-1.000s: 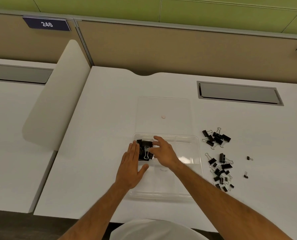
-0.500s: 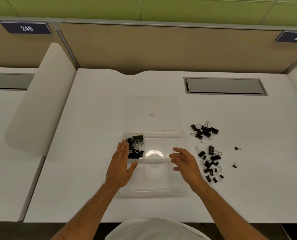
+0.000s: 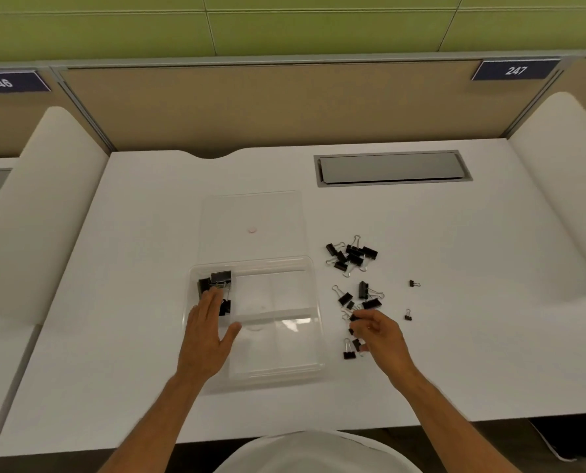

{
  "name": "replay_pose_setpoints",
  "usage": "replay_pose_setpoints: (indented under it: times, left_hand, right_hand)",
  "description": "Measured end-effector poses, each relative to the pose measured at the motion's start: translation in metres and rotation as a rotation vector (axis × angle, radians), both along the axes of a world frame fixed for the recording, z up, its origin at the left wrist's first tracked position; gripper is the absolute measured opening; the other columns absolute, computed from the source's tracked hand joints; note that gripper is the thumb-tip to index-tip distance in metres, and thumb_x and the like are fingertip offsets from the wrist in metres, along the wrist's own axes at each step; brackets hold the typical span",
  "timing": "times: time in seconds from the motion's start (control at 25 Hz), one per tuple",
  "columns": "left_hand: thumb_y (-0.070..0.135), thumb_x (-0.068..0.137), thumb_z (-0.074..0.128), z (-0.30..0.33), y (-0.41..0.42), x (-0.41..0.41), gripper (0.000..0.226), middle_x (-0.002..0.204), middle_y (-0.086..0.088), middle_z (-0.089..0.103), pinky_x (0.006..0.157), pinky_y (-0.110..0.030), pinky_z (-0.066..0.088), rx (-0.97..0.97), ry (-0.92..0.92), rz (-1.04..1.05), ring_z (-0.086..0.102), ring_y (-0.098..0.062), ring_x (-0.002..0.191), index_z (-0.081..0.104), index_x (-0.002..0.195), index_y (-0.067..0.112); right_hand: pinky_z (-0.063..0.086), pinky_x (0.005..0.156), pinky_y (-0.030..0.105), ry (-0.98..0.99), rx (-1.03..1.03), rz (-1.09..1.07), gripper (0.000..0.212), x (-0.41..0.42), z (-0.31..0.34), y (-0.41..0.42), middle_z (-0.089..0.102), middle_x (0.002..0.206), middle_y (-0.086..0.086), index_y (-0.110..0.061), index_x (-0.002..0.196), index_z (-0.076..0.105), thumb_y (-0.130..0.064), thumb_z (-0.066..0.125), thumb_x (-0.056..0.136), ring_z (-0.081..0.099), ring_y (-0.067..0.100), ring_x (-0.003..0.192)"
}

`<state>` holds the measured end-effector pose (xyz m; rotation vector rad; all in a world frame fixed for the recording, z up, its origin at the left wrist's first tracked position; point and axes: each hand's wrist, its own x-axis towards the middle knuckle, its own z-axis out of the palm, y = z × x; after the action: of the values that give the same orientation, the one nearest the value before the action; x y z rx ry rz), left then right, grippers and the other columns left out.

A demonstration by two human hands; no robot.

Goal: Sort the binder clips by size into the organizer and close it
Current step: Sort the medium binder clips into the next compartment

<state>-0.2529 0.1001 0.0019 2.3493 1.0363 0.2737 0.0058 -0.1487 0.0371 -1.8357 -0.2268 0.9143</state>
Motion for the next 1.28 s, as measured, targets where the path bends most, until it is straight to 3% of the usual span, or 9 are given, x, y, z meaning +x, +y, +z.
replay_pose_setpoints:
  times: [0.16, 0.4, 0.52, 0.64, 0.8, 1.0, 1.28]
  left_hand:
    - [0.053, 0.096, 0.048, 0.012, -0.050, 0.035, 0.069, 0.161, 0.006, 0.019, 0.119, -0.045, 0.024, -0.093, -0.064, 0.038, 0.014, -0.008, 0.147, 0.020, 0.154, 0.028]
    - [0.043, 0.095, 0.054, 0.028, -0.090, 0.082, 0.062, 0.157, 0.010, 0.028, 0.116, -0.031, 0.023, -0.133, -0.154, 0.123, 0.020, -0.002, 0.144, 0.031, 0.150, 0.028]
    - [0.037, 0.096, 0.056, 0.032, -0.097, 0.103, 0.057, 0.156, 0.011, 0.031, 0.116, -0.029, 0.023, -0.122, -0.162, 0.074, 0.018, -0.001, 0.144, 0.034, 0.148, 0.029]
    - [0.034, 0.096, 0.057, 0.033, -0.096, 0.128, 0.052, 0.153, 0.012, 0.035, 0.116, -0.030, 0.025, -0.142, -0.146, 0.001, 0.021, -0.001, 0.144, 0.040, 0.145, 0.030]
    - [0.030, 0.096, 0.058, 0.029, -0.092, 0.162, 0.049, 0.150, 0.013, 0.039, 0.116, -0.031, 0.027, -0.147, -0.123, -0.082, 0.026, -0.003, 0.142, 0.043, 0.143, 0.029]
    - [0.027, 0.097, 0.057, 0.024, -0.085, 0.195, 0.048, 0.145, 0.020, 0.034, 0.115, -0.024, 0.021, -0.151, -0.098, -0.158, 0.023, 0.001, 0.141, 0.044, 0.144, 0.027]
    - [0.020, 0.096, 0.058, 0.011, -0.072, 0.229, 0.047, 0.147, 0.004, 0.045, 0.114, -0.026, 0.024, -0.131, -0.064, -0.260, 0.032, -0.011, 0.139, 0.047, 0.141, 0.021]
  right_hand:
    - [0.057, 0.066, 0.030, -0.019, -0.016, 0.029, 0.020, 0.040, 0.003, -0.021, 0.073, 0.092, 0.003, -0.024, 0.106, 0.068, -0.015, 0.069, 0.088, 0.071, 0.019, 0.085]
    - [0.055, 0.064, 0.030, -0.072, -0.045, 0.056, 0.020, 0.088, -0.005, -0.022, 0.072, 0.086, 0.004, -0.022, 0.105, 0.068, -0.013, 0.067, 0.088, 0.069, 0.019, 0.081]
    - [0.056, 0.064, 0.037, -0.138, -0.094, 0.025, 0.018, 0.103, -0.013, -0.019, 0.072, 0.088, 0.002, -0.027, 0.101, 0.068, -0.017, 0.066, 0.086, 0.068, 0.021, 0.077]
    - [0.052, 0.062, 0.030, -0.221, -0.207, 0.022, 0.018, 0.110, -0.022, -0.016, 0.071, 0.093, -0.002, -0.028, 0.102, 0.066, -0.019, 0.065, 0.086, 0.066, 0.016, 0.073]
    - [0.053, 0.074, 0.031, -0.330, -0.327, 0.157, 0.040, 0.102, -0.036, -0.004, 0.062, 0.099, -0.010, -0.030, 0.123, 0.056, -0.032, 0.069, 0.085, 0.063, 0.013, 0.085]
    - [0.050, 0.089, 0.038, -0.401, -0.468, 0.251, 0.069, 0.088, -0.050, 0.018, 0.052, 0.126, -0.006, -0.027, 0.140, 0.039, -0.046, 0.069, 0.080, 0.050, 0.015, 0.117]
    - [0.049, 0.087, 0.035, -0.488, -0.483, 0.268, 0.073, 0.086, -0.058, 0.021, 0.052, 0.131, 0.000, -0.023, 0.147, 0.030, -0.033, 0.067, 0.085, 0.049, 0.018, 0.117]
